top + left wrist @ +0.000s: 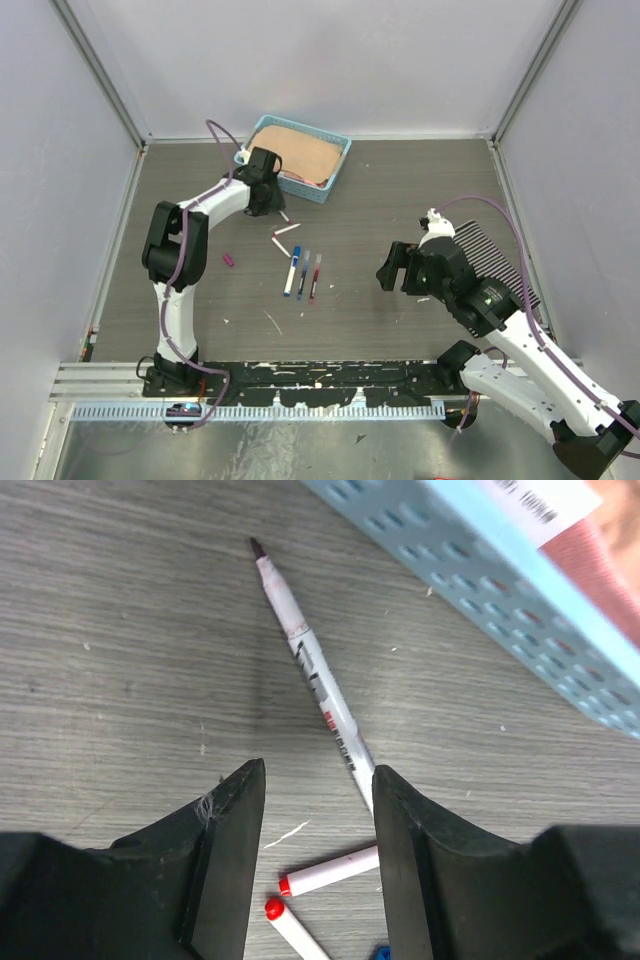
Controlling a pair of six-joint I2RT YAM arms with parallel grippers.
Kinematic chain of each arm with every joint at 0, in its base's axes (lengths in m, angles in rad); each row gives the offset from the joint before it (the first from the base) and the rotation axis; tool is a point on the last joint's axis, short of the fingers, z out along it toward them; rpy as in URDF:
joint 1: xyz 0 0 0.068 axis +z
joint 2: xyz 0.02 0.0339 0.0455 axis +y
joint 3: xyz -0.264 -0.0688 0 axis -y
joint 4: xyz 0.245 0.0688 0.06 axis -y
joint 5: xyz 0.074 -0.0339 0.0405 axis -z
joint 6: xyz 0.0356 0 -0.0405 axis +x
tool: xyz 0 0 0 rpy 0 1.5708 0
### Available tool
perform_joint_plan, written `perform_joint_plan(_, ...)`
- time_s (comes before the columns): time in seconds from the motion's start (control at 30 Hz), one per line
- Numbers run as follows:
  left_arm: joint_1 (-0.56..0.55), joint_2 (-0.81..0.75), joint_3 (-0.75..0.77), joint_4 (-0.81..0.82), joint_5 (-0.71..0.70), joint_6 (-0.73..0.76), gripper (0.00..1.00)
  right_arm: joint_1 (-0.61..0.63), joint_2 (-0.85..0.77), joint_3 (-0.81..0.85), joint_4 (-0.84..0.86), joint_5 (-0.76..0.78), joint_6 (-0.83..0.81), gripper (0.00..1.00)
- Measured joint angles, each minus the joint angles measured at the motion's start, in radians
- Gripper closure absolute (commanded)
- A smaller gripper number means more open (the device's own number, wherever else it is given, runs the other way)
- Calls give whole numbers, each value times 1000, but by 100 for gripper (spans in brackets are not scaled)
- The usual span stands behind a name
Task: Insert the pens into the pen caps
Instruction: Pick up the pen from the center of the board.
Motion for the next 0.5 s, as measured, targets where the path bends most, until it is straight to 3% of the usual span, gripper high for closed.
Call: perform_joint_plan(0.5, -8, 97, 130, -61, -13, -4, 48, 0, 2, -17, -6, 3, 2, 12)
